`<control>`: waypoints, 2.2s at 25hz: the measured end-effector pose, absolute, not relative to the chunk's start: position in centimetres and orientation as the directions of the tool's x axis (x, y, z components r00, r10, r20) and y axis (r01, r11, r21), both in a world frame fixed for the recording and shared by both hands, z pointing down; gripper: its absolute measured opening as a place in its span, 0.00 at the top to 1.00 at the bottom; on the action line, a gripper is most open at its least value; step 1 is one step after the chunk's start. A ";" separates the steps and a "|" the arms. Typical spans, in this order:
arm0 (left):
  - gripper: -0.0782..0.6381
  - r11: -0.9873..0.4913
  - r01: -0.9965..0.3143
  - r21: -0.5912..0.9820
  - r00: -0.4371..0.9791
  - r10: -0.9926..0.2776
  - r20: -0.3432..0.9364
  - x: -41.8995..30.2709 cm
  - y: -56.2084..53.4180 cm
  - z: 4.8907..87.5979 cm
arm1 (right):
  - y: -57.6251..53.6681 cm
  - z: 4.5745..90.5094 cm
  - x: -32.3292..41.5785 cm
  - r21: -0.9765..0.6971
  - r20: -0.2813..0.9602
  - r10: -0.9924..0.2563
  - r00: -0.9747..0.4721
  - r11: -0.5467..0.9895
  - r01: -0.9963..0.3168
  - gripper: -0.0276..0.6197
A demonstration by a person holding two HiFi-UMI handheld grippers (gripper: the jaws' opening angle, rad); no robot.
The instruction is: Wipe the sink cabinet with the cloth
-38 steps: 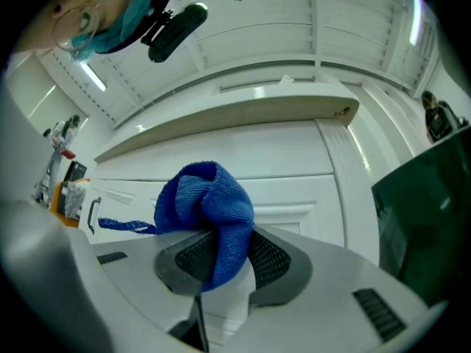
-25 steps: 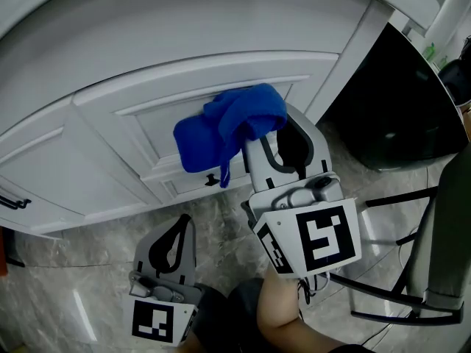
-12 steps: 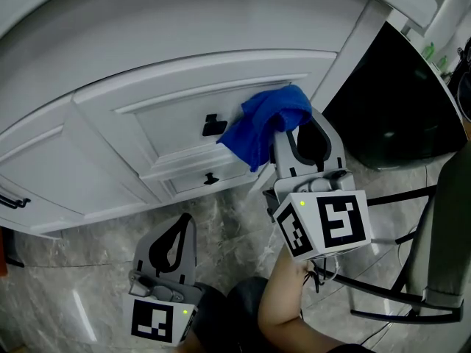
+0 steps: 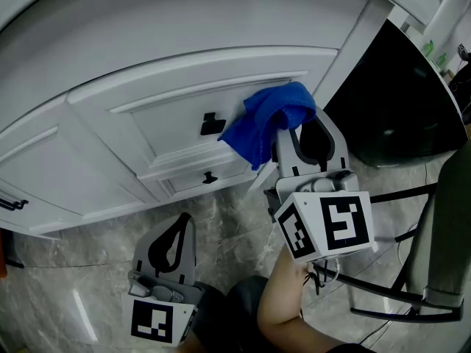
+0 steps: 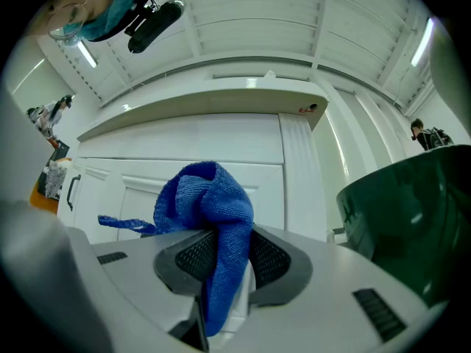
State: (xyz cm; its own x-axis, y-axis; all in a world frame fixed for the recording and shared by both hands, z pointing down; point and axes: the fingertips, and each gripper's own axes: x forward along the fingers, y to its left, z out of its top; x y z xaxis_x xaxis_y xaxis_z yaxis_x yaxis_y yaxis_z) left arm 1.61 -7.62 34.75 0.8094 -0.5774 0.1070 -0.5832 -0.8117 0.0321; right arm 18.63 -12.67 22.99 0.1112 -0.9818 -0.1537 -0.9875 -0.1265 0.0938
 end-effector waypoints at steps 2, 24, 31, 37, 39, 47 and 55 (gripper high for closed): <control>0.89 -0.805 -0.591 0.050 0.805 -0.583 0.109 1.6 -7.7 34.8 | -12.6 23.0 18.7 0.091 -0.152 -0.982 0.113 -0.128 -0.988 0.78; 0.89 -0.796 -0.598 0.091 0.801 -0.589 0.108 1.7 -7.7 34.8 | -11.6 22.9 20.6 0.077 -0.156 -0.971 0.181 -0.195 -0.978 0.78; 0.89 -0.797 -0.598 0.086 0.801 -0.590 0.105 1.7 -7.6 34.6 | -11.3 23.2 21.8 0.055 -0.170 -0.961 0.220 -0.232 -0.971 0.78; 0.89 -0.799 -0.598 0.067 0.801 -0.590 0.105 1.6 -7.4 34.4 | -11.2 23.3 22.4 0.075 -0.174 -0.947 0.269 -0.285 -0.956 0.78; 0.89 -0.798 -0.599 0.065 0.800 -0.591 0.102 1.5 -7.3 34.2 | -11.2 23.3 22.5 0.083 -0.180 -0.942 0.284 -0.303 -0.950 0.78; 0.89 -0.767 -0.641 -0.038 0.754 -0.638 0.155 1.5 -8.0 35.8 | -11.2 23.5 22.5 0.077 -0.203 -0.929 0.308 -0.329 -0.941 0.78; 0.89 -0.731 -0.679 -0.062 0.727 -0.682 0.083 0.2 -7.9 34.3 | -10.7 22.6 20.1 0.095 -0.156 -0.948 0.279 -0.295 -0.951 0.78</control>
